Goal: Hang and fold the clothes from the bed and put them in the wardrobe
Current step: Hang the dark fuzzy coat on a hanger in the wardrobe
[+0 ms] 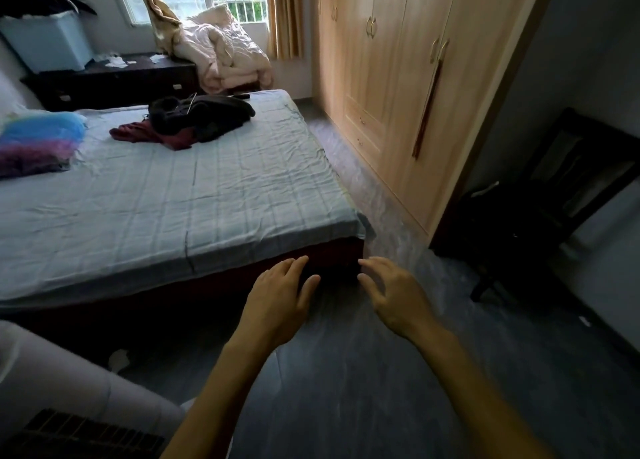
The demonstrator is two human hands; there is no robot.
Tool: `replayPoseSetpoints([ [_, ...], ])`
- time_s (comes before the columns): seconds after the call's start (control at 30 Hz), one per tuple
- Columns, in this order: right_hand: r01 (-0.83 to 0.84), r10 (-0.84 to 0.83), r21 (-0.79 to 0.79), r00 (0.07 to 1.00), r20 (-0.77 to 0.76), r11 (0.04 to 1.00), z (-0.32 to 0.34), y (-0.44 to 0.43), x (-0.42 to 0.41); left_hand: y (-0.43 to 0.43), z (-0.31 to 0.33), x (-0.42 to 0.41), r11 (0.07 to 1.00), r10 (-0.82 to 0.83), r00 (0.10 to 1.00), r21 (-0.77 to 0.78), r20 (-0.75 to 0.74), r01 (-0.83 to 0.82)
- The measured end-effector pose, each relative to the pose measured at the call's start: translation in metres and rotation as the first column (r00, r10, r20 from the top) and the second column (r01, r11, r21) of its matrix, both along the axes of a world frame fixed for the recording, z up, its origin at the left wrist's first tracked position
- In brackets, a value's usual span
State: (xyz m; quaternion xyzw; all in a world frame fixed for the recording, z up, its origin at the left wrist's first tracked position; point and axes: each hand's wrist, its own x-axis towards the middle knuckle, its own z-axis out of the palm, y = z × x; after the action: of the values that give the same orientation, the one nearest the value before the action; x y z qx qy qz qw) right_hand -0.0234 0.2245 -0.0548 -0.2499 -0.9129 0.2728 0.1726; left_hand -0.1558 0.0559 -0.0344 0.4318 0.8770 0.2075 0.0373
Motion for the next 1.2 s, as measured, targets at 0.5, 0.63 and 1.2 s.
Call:
replayPoseSetpoints([
  [0.5,0.227,-0.228,0.172,0.974,-0.017,0.959,0.067,0.111,-0.121,0.164,0.068,-0.145,0.972,-0.221,0.975,0.079,-0.026,0.222],
  [0.63,0.253,-0.256,0.173,0.967,-0.004,0.952,0.064,0.170,-0.136,0.227,0.059,-0.162,0.971,-0.237,0.971,0.030,-0.022,0.238],
  [1.2,0.233,-0.236,0.048,0.970,0.056,0.971,0.051,0.480,-0.172,0.510,0.049,-0.207,0.977,-0.214,0.976,-0.032,-0.036,0.213],
])
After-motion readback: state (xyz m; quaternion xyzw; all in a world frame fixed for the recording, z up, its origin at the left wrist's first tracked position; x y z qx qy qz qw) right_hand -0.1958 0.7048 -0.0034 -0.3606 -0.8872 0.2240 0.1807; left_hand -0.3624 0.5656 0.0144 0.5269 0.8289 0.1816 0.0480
